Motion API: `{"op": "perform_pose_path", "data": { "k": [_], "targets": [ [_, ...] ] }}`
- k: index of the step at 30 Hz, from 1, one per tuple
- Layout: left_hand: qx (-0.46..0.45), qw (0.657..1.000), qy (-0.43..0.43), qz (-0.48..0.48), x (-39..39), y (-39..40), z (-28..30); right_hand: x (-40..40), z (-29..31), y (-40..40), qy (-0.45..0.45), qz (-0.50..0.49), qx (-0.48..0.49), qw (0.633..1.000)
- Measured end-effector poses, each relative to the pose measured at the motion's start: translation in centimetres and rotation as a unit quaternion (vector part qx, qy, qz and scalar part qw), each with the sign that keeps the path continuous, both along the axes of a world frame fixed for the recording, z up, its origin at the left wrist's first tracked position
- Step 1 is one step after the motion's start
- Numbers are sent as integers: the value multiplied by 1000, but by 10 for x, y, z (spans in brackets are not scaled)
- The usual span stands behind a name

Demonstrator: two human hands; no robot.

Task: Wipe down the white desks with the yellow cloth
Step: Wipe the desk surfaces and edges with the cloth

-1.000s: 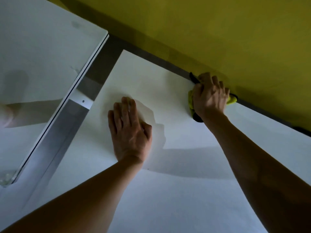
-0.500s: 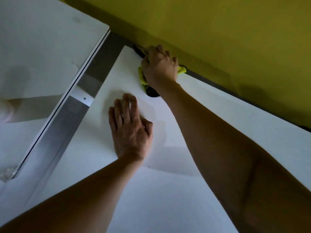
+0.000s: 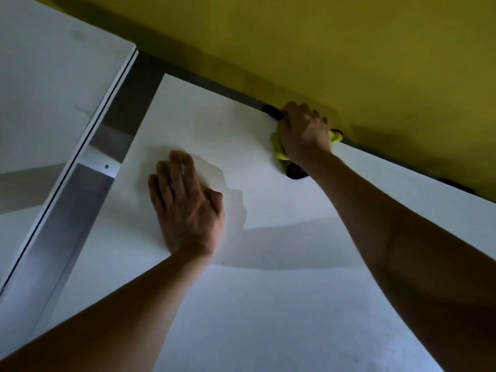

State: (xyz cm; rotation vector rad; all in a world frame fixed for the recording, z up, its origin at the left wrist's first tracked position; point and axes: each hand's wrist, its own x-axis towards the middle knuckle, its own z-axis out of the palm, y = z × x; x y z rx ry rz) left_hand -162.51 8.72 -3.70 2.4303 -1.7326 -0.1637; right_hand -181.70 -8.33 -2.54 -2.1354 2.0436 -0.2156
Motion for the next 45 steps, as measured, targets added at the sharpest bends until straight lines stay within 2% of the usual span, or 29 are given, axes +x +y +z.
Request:
{"op": "perform_pose_path", "data": {
  "k": [6, 9, 13, 17, 24, 27, 29, 32, 34, 36, 41, 45],
  "targets": [
    [-15, 1000, -2, 2, -1, 1, -2, 83, -2, -14, -60, 45, -40, 996],
    [-34, 999, -7, 1, -1, 2, -6, 81, -6, -15, -74, 28, -72, 994],
    [-51, 999, -12, -3, 1, 3, -8, 69, -7, -14, -70, 52, -65, 994],
    [-64, 997, -22, -32, 0, 4, -6, 7, -6, 0, -67, 31, -35, 997],
    [-36, 978, -111, -174, -18, -1, 10, -165, -3, 46, -49, -10, -49, 998],
    [-56, 977, -71, -192, -74, 6, 18, -212, -6, 58, -35, -10, -47, 998],
    [-26, 981, -9, -191, -136, 10, 21, -220, -6, 60, -44, 4, -42, 998],
    [28, 981, 29, -191, -213, 18, 15, -234, 1, 55, -137, 40, 53, 988],
    [39, 981, 15, -189, -233, 21, 10, -261, 9, 48, -217, 82, 166, 958],
    [40, 984, 6, -174, -235, 22, 8, -286, 12, 43, -245, 125, 220, 936],
    [43, 985, 7, -166, -238, 22, 7, -272, 8, 40, -131, 171, 156, 964],
    [36, 986, 1, -164, -238, 22, 7, -224, 9, 24, -115, 187, 150, 964]
  ]
}}
